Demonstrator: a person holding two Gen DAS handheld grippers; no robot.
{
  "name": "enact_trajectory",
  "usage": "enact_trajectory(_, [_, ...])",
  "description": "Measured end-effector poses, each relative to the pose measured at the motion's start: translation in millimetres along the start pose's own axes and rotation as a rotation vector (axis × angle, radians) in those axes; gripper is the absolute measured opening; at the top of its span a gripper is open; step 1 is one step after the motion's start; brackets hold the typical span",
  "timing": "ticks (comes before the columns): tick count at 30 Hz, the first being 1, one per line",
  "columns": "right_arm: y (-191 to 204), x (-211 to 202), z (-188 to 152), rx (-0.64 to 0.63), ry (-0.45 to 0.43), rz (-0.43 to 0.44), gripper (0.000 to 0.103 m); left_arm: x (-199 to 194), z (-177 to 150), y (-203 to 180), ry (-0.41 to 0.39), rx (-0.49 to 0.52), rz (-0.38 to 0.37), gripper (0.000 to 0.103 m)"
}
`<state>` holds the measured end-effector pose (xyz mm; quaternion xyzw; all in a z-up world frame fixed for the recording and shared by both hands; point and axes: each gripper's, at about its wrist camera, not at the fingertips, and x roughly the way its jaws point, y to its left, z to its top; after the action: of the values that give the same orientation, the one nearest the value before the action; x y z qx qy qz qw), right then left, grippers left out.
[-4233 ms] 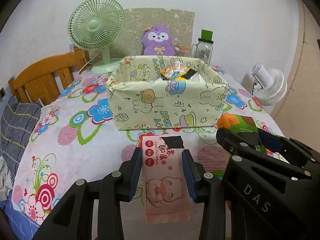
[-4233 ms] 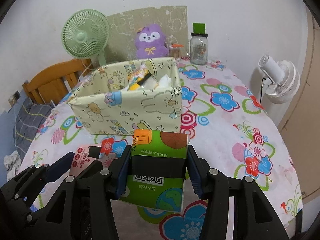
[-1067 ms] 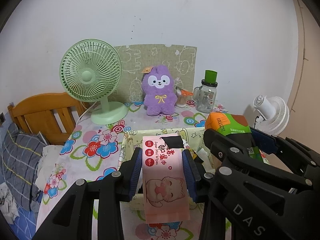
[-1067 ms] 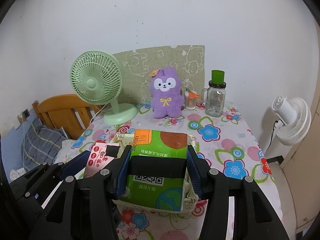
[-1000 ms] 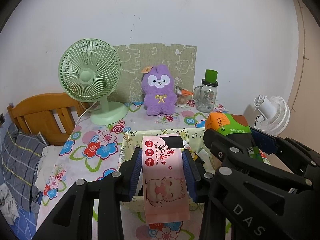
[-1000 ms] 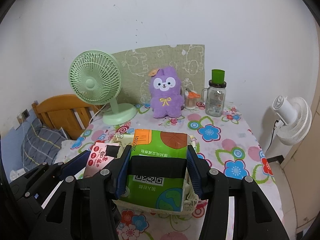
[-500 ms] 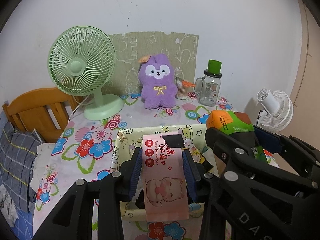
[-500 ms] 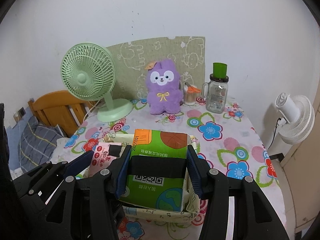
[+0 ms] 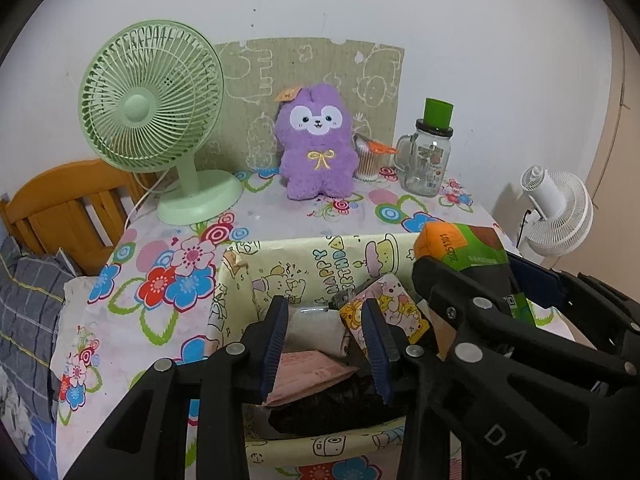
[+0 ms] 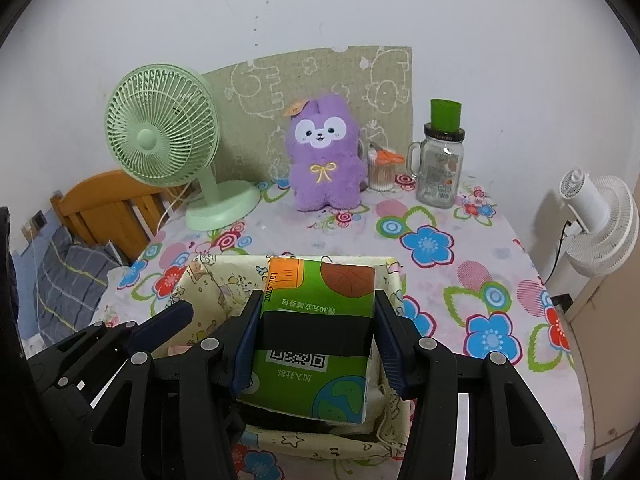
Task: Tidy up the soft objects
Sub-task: 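Lower the pink packet into the box with the left tool while the right tool releases the tissue pack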
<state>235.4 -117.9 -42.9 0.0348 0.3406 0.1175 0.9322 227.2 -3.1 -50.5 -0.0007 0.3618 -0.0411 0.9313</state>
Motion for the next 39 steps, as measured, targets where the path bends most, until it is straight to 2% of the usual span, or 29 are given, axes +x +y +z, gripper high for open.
enact_trajectory(3, [3.0, 3.8, 0.6, -0.009, 0.002, 0.002, 0.055, 1.2, -1.1, -0.2, 0.006, 0.005, 0.004, 0.049])
enact_trajectory(5, [4.7, 5.8, 1.7, -0.013, 0.002, 0.007, 0.055, 1.4, -1.5, 1.6, 0.005, 0.002, 0.007, 0.061])
enact_trajectory(14, [10.4, 16.9, 1.2, -0.016, 0.019, 0.031, 0.055, 0.5, -10.3, 10.3, 0.009, 0.011, 0.065, 0.082])
enact_trajectory(20, [20.0, 26.6, -1.1, -0.032, 0.042, 0.053, 0.058, 1.9, -14.8, 14.2, 0.021, 0.012, 0.056, 0.085])
enact_trajectory(22, [23.5, 30.8, -2.7, -0.042, 0.066, 0.064, 0.067, 2.2, -15.1, 16.3, 0.020, 0.005, 0.057, 0.086])
enact_trajectory(28, [26.8, 31.3, -5.5, -0.052, 0.065, 0.060, 0.083, 1.5, -15.1, 18.7, 0.021, -0.006, 0.045, 0.088])
enact_trajectory(33, [26.2, 30.4, -8.3, -0.053, 0.070, 0.054, 0.084, 0.5, -15.5, 17.2, 0.018, -0.009, 0.045, 0.089])
enact_trajectory(39, [21.6, 25.1, -14.8, -0.036, 0.081, 0.055, 0.090, -1.0, -18.6, 13.6, 0.029, -0.016, 0.032, 0.089])
